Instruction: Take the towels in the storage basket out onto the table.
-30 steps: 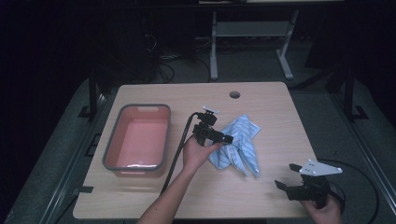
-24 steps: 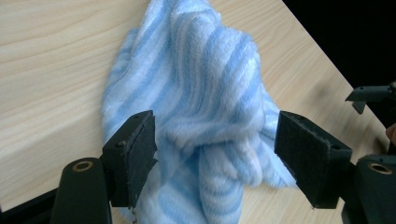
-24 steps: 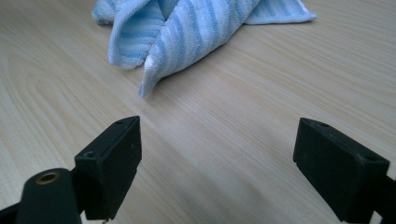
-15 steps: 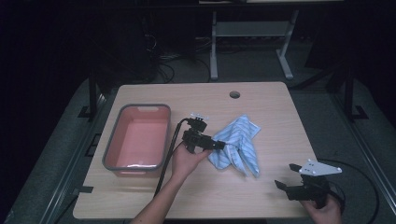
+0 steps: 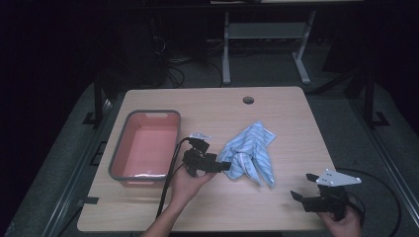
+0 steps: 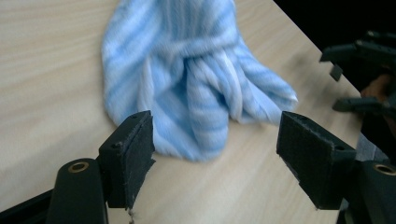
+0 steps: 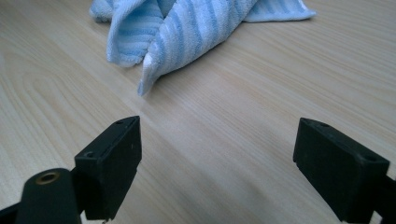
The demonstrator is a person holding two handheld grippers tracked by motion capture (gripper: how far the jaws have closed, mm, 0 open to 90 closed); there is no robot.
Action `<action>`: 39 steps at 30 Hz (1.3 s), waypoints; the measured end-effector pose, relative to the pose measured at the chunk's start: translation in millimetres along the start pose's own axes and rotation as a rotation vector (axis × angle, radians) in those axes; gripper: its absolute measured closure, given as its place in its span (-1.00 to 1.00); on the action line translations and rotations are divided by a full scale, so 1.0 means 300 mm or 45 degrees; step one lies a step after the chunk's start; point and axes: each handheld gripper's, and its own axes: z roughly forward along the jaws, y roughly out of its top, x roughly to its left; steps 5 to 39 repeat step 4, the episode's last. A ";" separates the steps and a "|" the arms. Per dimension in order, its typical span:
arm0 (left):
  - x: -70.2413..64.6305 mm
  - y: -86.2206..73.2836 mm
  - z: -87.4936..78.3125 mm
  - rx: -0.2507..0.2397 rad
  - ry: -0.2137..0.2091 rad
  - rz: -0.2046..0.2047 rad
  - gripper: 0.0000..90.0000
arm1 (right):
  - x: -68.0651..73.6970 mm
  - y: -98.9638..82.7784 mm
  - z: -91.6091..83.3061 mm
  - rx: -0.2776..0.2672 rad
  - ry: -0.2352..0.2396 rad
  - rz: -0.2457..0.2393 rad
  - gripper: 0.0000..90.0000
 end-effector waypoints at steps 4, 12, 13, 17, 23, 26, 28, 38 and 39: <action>-0.009 -0.069 -0.028 -0.011 0.001 0.004 -0.43 | 0.001 -0.002 0.000 0.004 -0.005 -0.003 -0.67; -0.009 -0.069 -0.028 -0.011 0.001 0.004 -0.43 | 0.001 -0.002 0.000 0.004 -0.005 -0.003 -0.67; -0.009 -0.069 -0.028 -0.011 0.001 0.004 -0.43 | 0.001 -0.002 0.000 0.004 -0.005 -0.003 -0.67; -0.009 -0.069 -0.028 -0.011 0.001 0.004 -0.43 | 0.001 -0.002 0.000 0.004 -0.005 -0.003 -0.67; -0.009 -0.069 -0.028 -0.011 0.001 0.004 -0.43 | 0.001 -0.002 0.000 0.004 -0.005 -0.003 -0.67; -0.009 -0.069 -0.028 -0.011 0.001 0.004 -0.43 | 0.001 -0.002 0.000 0.004 -0.005 -0.003 -0.67; -0.009 -0.069 -0.028 -0.011 0.001 0.004 -0.43 | 0.001 -0.002 0.000 0.004 -0.005 -0.003 -0.67; -0.009 -0.069 -0.028 -0.011 0.001 0.004 -0.43 | 0.001 -0.002 0.000 0.004 -0.005 -0.003 -0.67; -0.009 -0.069 -0.028 -0.011 0.001 0.004 -0.43 | 0.001 -0.002 0.000 0.004 -0.005 -0.003 -0.67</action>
